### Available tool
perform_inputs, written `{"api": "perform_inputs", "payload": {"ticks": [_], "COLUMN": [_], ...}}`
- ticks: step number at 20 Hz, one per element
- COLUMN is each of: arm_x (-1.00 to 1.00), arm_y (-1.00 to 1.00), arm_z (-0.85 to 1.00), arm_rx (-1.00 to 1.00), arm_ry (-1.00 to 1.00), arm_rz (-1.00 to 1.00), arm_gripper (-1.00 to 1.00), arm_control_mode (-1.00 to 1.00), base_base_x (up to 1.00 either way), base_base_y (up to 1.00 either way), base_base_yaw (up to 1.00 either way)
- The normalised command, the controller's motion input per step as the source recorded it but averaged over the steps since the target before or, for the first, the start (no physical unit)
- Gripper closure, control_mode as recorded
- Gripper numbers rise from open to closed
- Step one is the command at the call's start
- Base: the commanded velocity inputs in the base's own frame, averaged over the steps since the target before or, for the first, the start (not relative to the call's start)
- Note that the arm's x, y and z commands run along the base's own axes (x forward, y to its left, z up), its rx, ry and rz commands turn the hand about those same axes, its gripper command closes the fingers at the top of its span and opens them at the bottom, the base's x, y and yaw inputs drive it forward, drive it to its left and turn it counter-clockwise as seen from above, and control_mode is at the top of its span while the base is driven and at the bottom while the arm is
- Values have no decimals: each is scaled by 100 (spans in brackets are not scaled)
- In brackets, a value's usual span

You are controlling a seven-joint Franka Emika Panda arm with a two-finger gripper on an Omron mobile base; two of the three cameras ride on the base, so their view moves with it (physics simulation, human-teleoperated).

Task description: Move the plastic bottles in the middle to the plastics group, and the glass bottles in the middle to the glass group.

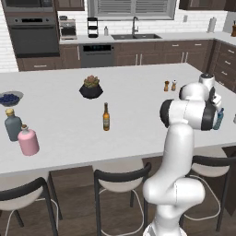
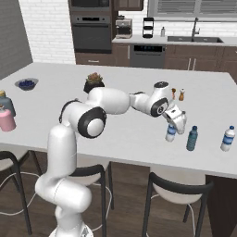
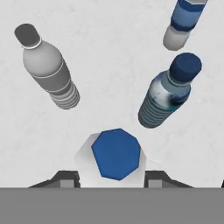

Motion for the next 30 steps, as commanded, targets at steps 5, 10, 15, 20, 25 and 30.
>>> {"api": "perform_inputs", "payload": {"ticks": [5, 10, 15, 20, 25, 30], "arm_x": [0, 12, 32, 13, 10, 0], "arm_y": [0, 0, 0, 0, -12, -26], "arm_z": [-34, -7, 0, -4, -15, -12], "arm_rx": [-1, -13, -11, -1, 0, 0], "arm_ry": [-14, 1, 6, 5, 4, 2], "arm_rz": [0, 0, 0, 0, 0, 0], "arm_gripper": [100, 100, 100, 100, 100, 100], "arm_control_mode": [-100, -100, -100, -100, -100, -100], "base_base_x": [0, 0, 0, 0, 0, 0], "base_base_y": [0, 0, 0, 0, 0, 0], "base_base_yaw": [0, 0, 0, 0, 0, 0]}}
